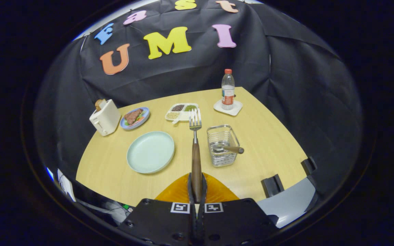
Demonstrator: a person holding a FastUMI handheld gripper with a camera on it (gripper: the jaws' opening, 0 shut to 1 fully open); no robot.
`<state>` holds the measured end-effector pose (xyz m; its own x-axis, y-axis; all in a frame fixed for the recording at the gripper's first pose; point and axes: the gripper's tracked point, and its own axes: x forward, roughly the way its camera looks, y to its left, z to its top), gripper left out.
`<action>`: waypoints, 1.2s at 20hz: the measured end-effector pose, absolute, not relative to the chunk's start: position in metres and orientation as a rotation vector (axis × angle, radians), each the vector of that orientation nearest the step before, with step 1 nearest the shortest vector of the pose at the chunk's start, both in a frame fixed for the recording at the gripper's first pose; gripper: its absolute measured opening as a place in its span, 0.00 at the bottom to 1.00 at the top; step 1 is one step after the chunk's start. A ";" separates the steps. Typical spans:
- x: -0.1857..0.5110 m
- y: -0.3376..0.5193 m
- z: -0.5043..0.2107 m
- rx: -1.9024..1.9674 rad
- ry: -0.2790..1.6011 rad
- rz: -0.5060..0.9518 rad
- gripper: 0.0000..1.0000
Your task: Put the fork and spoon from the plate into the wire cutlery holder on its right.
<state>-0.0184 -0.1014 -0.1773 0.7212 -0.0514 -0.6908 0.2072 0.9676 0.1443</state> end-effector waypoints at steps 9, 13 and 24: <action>-0.019 -0.123 -0.207 0.242 0.871 -0.126 0.01; -0.012 -0.128 -0.213 0.269 0.884 -0.141 0.01; 0.012 -0.135 -0.197 0.295 0.780 -0.156 0.14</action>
<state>0.0115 -0.1348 -0.1973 0.7022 -0.0295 -0.7114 0.2461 0.9476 0.2035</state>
